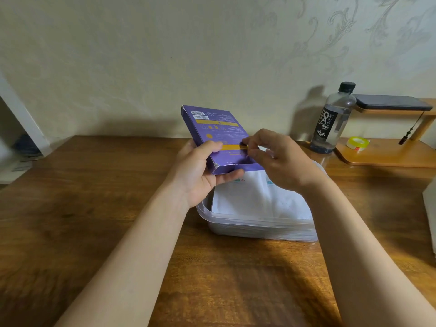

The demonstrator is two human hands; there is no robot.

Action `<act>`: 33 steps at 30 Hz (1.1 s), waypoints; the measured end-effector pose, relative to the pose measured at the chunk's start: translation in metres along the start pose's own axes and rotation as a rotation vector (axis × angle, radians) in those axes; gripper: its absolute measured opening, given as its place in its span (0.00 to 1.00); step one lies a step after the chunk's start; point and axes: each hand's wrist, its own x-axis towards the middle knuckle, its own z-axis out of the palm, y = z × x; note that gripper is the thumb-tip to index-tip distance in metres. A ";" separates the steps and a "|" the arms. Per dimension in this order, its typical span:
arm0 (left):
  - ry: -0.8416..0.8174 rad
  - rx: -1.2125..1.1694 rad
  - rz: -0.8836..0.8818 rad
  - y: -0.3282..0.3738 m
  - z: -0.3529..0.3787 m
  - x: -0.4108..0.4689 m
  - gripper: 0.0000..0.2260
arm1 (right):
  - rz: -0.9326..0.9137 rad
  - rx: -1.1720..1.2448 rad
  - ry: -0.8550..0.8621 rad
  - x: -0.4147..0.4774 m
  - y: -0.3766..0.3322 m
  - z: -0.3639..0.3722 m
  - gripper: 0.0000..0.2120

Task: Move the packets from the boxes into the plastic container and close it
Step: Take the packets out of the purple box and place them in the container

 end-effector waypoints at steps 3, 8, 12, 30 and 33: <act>0.002 -0.040 0.001 0.001 -0.001 0.000 0.13 | 0.001 0.004 0.000 -0.002 -0.006 -0.005 0.12; 0.028 -0.116 0.061 0.003 0.004 0.000 0.13 | -0.061 -0.168 0.027 -0.004 -0.017 -0.013 0.08; 0.075 -0.153 0.095 0.004 0.011 -0.001 0.11 | -0.099 -0.144 0.038 -0.007 -0.026 -0.016 0.07; 0.130 -0.217 0.044 0.000 0.011 0.002 0.13 | -0.067 -0.016 -0.048 -0.009 -0.021 -0.020 0.10; 0.132 -0.234 0.041 0.000 0.009 0.003 0.12 | -0.051 -0.017 -0.049 -0.009 -0.021 -0.020 0.07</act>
